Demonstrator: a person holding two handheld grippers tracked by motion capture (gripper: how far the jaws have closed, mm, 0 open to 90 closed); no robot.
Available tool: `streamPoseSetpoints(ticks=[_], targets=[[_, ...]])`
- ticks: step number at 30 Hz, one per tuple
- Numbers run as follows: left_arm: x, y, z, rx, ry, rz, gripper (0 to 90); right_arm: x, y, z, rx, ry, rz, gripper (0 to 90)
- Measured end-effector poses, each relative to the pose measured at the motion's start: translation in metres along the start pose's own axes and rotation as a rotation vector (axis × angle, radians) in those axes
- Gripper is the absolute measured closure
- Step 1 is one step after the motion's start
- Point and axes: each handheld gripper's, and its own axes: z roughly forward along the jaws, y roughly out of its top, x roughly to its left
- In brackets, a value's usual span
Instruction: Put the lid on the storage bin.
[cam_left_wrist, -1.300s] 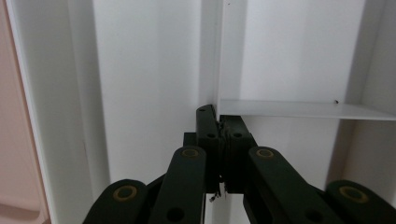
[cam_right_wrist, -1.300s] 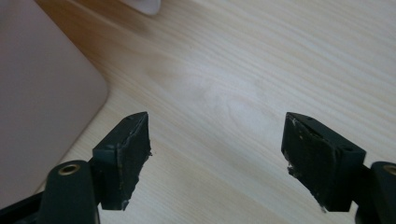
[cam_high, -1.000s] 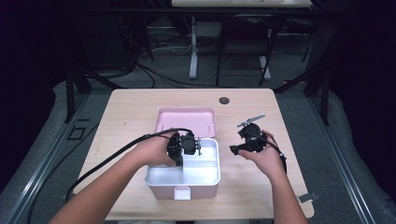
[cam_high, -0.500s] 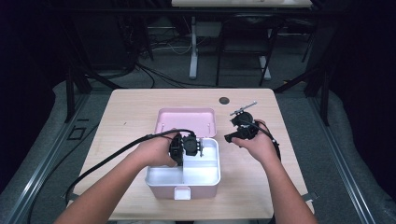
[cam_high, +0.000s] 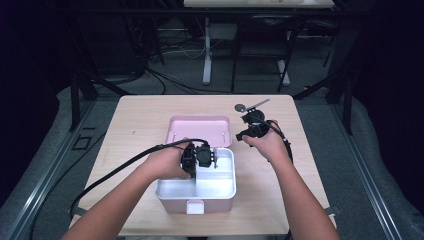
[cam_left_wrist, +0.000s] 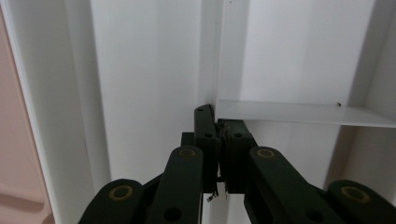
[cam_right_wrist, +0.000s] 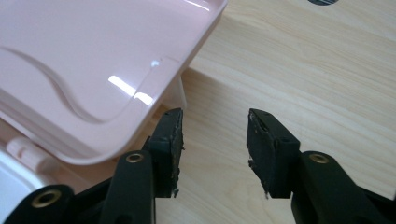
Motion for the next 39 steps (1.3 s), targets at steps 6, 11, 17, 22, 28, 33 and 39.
streamPoseSetpoints(ticks=[6,11,17,22,28,33,39], targets=[[0.000,0.000,0.000,0.001,0.005,0.001,86.9,-0.002,0.010,0.005,-0.002,0.010,0.050,57.3],[0.000,0.000,0.000,0.001,0.007,0.001,86.9,0.000,0.016,0.011,-0.001,-0.010,0.058,57.7],[0.000,0.000,0.000,-0.002,0.003,-0.003,86.9,-0.001,0.024,0.016,0.005,0.016,0.106,58.6],[0.000,0.000,0.000,0.000,0.005,-0.003,86.9,0.000,0.028,0.020,-0.004,0.018,0.133,59.8],[0.000,0.000,0.000,0.001,0.003,-0.003,86.9,-0.001,0.031,0.023,-0.010,0.004,0.152,63.3],[0.000,0.000,0.000,0.001,-0.002,-0.005,86.9,0.005,0.037,0.022,-0.017,-0.008,0.147,65.9],[0.000,0.000,0.000,0.001,-0.005,-0.008,86.9,0.013,0.043,0.031,0.018,-0.012,0.139,66.6]])
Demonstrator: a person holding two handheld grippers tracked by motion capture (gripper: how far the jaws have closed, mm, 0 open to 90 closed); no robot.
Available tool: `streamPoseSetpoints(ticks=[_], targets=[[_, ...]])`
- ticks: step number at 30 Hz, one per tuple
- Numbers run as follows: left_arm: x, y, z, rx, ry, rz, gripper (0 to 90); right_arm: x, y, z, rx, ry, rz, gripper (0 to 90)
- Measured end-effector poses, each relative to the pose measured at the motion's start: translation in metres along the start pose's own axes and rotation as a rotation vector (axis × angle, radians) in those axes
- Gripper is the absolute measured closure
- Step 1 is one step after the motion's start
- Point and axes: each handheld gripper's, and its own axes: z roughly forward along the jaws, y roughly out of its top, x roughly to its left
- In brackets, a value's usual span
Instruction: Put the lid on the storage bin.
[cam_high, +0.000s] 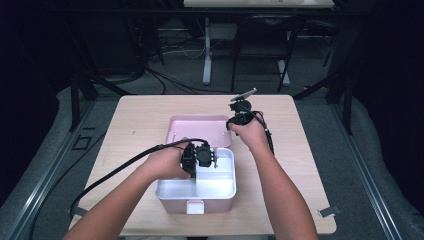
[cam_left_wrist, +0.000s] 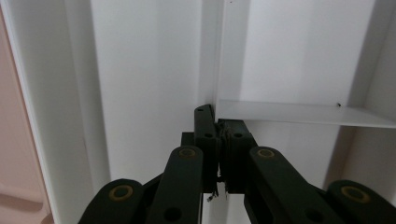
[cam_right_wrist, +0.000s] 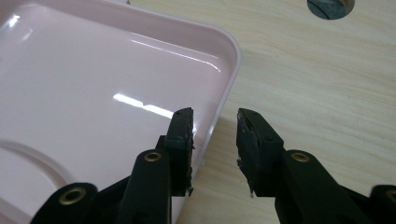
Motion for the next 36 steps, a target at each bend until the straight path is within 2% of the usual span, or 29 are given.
streamPoseSetpoints(ticks=[3,11,20,22,36], targets=[[0.000,0.000,0.000,0.000,0.001,0.003,86.9,0.000,0.001,0.008,0.030,-0.003,0.011,68.1],[0.000,0.000,0.000,0.001,0.005,0.002,86.9,-0.003,0.002,0.016,0.036,0.011,0.073,74.1],[0.000,0.000,0.000,-0.002,0.008,0.002,87.0,-0.001,0.003,0.021,0.048,0.010,0.081,78.7],[0.000,0.000,0.000,-0.002,0.006,0.003,86.9,0.001,0.004,0.022,0.050,-0.002,0.084,79.6],[0.000,0.000,0.000,-0.003,0.000,-0.001,86.9,0.003,0.006,0.016,0.051,-0.009,0.117,82.5]])
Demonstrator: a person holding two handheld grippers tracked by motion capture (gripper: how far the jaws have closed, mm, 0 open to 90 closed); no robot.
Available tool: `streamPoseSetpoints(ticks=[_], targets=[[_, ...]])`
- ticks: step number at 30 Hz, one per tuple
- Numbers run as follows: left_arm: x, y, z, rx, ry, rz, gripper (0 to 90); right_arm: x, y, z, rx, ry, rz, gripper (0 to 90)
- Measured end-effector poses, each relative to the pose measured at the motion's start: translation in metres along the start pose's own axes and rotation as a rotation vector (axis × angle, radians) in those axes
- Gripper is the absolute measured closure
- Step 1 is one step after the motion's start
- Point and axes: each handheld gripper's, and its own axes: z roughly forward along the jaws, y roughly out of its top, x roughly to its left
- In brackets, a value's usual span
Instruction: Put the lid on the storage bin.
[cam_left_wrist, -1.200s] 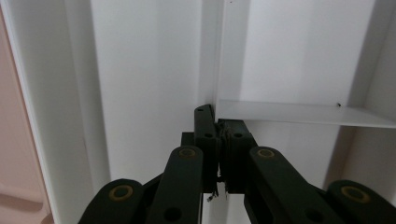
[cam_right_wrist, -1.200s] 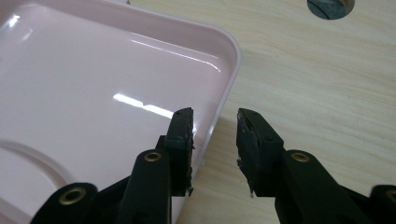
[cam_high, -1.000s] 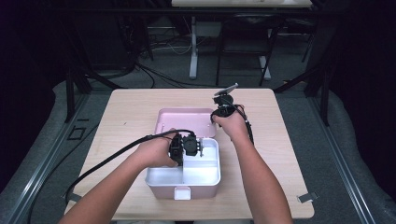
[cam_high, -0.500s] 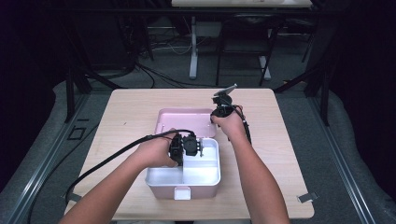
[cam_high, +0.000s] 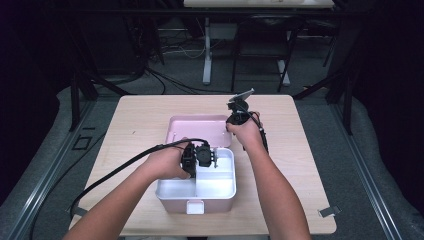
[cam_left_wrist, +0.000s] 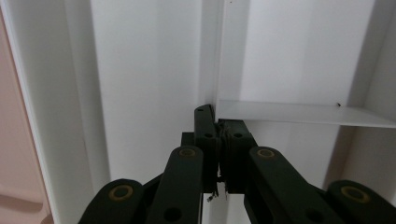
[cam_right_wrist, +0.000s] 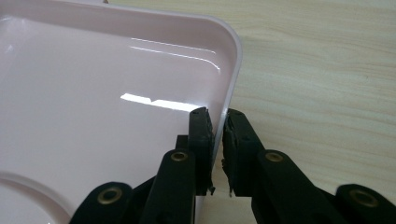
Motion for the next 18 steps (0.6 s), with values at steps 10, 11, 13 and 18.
streamPoseSetpoints(ticks=[10,11,13,18], targets=[[0.000,0.000,0.000,-0.001,-0.004,-0.002,87.0,0.003,0.000,-0.010,-0.037,-0.004,-0.009,83.6],[0.000,0.000,0.000,0.000,-0.003,-0.001,86.9,0.003,-0.001,-0.012,-0.047,-0.003,-0.011,83.7],[0.000,0.000,0.000,0.000,-0.003,-0.001,87.0,0.003,-0.001,-0.015,-0.056,-0.001,-0.011,84.0],[0.001,0.000,0.000,0.001,-0.004,0.000,86.9,0.004,-0.002,-0.024,-0.100,0.006,-0.010,84.7]])
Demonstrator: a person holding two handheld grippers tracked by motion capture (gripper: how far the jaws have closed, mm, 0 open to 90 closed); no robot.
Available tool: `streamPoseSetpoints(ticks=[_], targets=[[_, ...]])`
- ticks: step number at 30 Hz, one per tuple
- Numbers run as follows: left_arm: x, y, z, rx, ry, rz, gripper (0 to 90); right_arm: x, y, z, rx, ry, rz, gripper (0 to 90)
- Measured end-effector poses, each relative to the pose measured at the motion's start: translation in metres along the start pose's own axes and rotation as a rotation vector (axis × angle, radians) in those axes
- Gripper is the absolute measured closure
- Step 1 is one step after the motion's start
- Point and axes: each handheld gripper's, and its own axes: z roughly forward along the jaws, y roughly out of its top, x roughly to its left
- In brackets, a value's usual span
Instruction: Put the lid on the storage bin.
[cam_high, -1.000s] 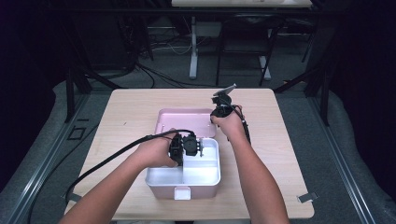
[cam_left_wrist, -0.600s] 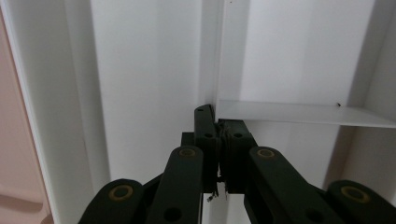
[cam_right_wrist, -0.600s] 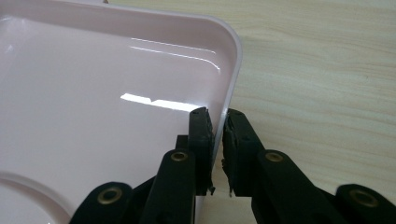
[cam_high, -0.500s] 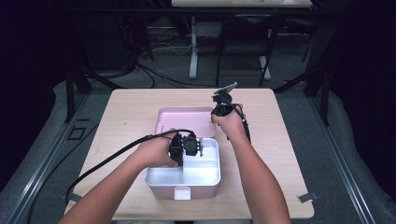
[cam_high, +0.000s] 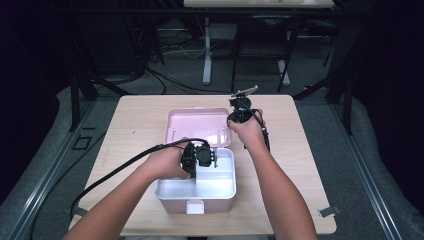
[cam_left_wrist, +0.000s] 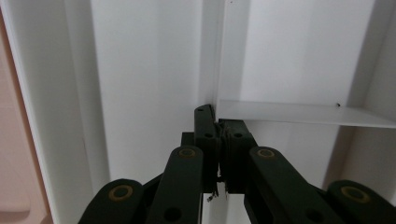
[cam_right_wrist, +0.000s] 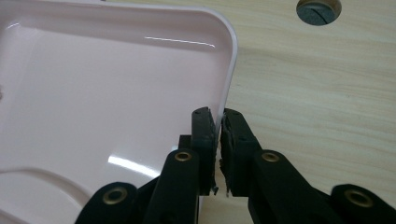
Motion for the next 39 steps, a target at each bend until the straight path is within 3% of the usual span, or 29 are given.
streamPoseSetpoints(ticks=[19,28,34,39], targets=[[0.000,0.000,0.000,0.000,0.001,-0.001,86.9,0.011,-0.008,-0.047,-0.136,0.013,-0.071,86.8],[0.000,0.000,0.000,0.004,0.003,0.003,86.9,0.015,-0.023,-0.065,-0.221,0.028,-0.108,87.3],[-0.001,0.000,0.000,0.002,0.011,0.001,86.8,0.015,-0.038,-0.080,-0.288,0.066,-0.128,87.9],[-0.004,-0.001,0.000,-0.001,0.033,-0.004,86.7,0.018,-0.051,-0.091,-0.335,0.071,-0.152,88.0]])
